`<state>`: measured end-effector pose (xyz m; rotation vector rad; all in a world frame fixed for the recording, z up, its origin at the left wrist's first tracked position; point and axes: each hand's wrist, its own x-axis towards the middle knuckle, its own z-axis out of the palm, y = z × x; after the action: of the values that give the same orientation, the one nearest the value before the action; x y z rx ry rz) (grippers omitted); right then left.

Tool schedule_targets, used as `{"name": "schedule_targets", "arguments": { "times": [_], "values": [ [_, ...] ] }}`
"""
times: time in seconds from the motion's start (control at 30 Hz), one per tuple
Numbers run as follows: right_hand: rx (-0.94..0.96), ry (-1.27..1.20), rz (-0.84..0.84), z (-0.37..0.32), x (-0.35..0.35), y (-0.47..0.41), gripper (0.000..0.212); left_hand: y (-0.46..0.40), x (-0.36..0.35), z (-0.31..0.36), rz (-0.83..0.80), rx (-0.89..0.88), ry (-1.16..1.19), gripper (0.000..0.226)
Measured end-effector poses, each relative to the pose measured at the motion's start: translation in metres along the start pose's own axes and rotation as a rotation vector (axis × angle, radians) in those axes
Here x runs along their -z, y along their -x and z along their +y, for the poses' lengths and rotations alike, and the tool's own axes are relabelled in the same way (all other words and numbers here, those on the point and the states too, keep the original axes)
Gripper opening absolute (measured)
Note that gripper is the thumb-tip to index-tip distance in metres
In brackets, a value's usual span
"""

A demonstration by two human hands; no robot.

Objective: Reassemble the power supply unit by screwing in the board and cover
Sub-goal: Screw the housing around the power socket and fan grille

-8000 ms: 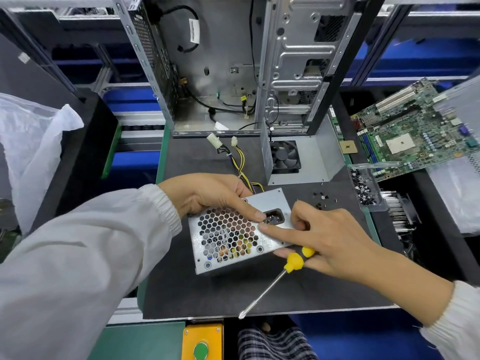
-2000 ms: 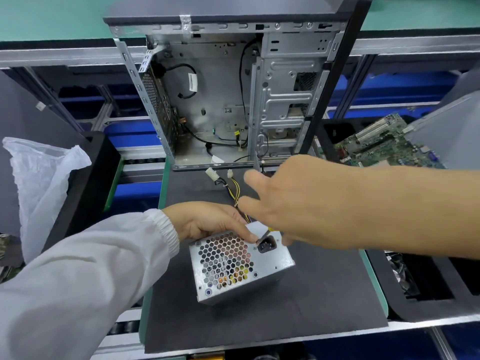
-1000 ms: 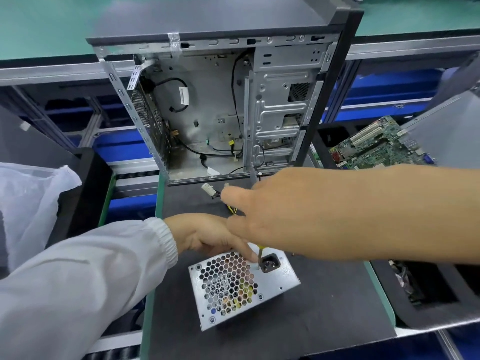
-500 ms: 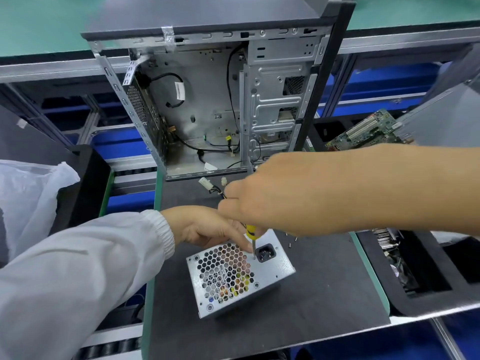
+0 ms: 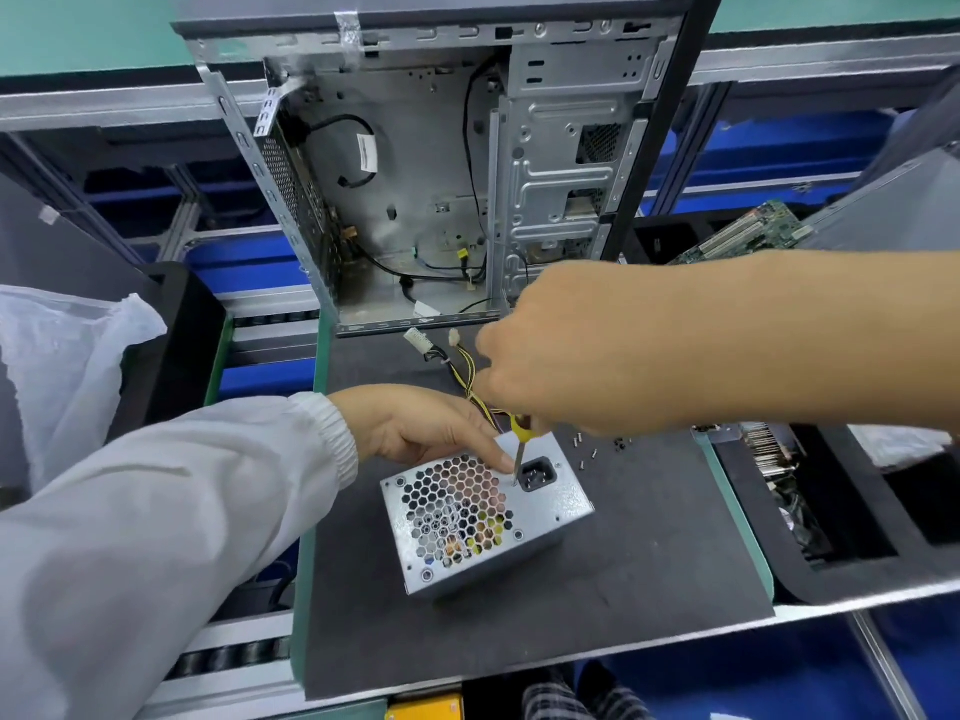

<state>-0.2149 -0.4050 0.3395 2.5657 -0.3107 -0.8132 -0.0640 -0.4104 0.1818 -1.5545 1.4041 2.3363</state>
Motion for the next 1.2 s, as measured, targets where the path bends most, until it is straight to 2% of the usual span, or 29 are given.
{"name": "schedule_targets", "arguments": {
  "times": [0.07, 0.1, 0.2, 0.3, 0.43, 0.5, 0.57, 0.7, 0.83, 0.93, 1.07, 1.13, 1.2],
  "values": [
    [-0.063, 0.075, 0.082, -0.001, 0.003, 0.003, 0.046, 0.0, -0.001, 0.0, 0.008, -0.006, 0.003, 0.056],
    [-0.079, 0.103, 0.093, -0.002, 0.001, 0.001, 0.051, 0.0, -0.001, 0.0, -0.004, 0.003, -0.001, 0.057],
    [-0.138, 0.07, 0.122, -0.001, -0.008, -0.003, 0.049, 0.0, 0.001, -0.002, -0.06, 0.047, 0.014, 0.023],
    [-0.207, -0.003, 0.128, 0.011, -0.014, 0.003, 0.062, 0.003, 0.001, -0.005, -0.074, 0.047, 0.041, 0.022],
    [-0.352, -0.348, 0.126, 0.036, -0.05, 0.026, 0.076, 0.003, -0.002, -0.008, -0.061, 0.027, 0.056, 0.016],
    [-0.437, -0.57, 0.141, 0.047, -0.078, 0.036, 0.077, 0.002, -0.004, -0.008, -0.036, 0.027, 0.055, 0.029],
    [-0.519, -0.768, 0.177, 0.05, -0.111, 0.037, 0.073, 0.0, -0.005, -0.007, 0.005, 0.035, 0.022, 0.039],
    [-0.715, -1.308, 0.308, 0.04, -0.182, 0.011, 0.054, -0.002, -0.005, -0.005, -0.015, 0.069, 0.011, 0.04],
    [-0.771, -1.577, 0.283, 0.024, -0.219, -0.026, 0.046, -0.004, -0.001, -0.01, -0.078, 0.076, 0.05, 0.017],
    [-0.706, -1.624, 0.288, 0.014, -0.221, -0.041, 0.033, -0.006, 0.002, -0.013, -0.097, 0.075, 0.062, 0.012],
    [-0.564, -1.5, 0.479, 0.0, -0.206, -0.04, 0.019, -0.005, 0.002, -0.011, -0.114, 0.082, 0.064, 0.014],
    [-0.624, -1.305, 0.515, 0.003, -0.206, -0.04, 0.019, -0.004, 0.001, -0.007, -0.112, 0.081, 0.048, 0.018],
    [-0.797, -1.162, 0.527, 0.011, -0.213, -0.043, 0.026, -0.002, 0.0, -0.004, -0.102, 0.073, 0.02, 0.024]
  ]
}}
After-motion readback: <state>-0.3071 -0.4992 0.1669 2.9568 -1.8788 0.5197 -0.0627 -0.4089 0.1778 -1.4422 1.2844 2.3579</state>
